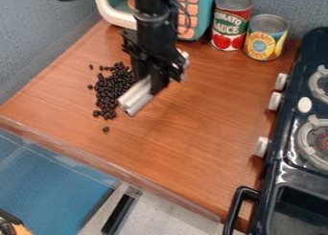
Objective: Sweep into pile
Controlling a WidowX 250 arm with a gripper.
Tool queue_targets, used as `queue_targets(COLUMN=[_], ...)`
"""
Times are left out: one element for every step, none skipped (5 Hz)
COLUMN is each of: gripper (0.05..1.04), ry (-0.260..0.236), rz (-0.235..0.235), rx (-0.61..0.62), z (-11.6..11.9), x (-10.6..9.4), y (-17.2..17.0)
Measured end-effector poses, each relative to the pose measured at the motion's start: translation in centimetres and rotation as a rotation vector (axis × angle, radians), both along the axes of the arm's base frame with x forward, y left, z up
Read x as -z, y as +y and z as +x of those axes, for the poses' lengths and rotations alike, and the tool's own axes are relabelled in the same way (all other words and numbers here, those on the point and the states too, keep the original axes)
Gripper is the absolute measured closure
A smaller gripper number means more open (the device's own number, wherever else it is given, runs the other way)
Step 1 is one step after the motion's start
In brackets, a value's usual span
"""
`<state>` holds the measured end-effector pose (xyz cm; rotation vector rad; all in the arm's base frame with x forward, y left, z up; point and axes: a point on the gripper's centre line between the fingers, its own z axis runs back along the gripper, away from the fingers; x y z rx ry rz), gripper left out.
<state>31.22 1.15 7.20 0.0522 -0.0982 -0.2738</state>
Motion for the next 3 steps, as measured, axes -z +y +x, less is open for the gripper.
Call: queue_targets(gripper=[0.711,0.711,0.711], ry=[0.022,0.043,0.065], rz=[0.068,0.086,0.083], rx=[0.088,0.179,0.222], z=[-0.9,-1.8,-2.7], x=[2.2,3.2,3.7], y=[0.4,1.2,3.5])
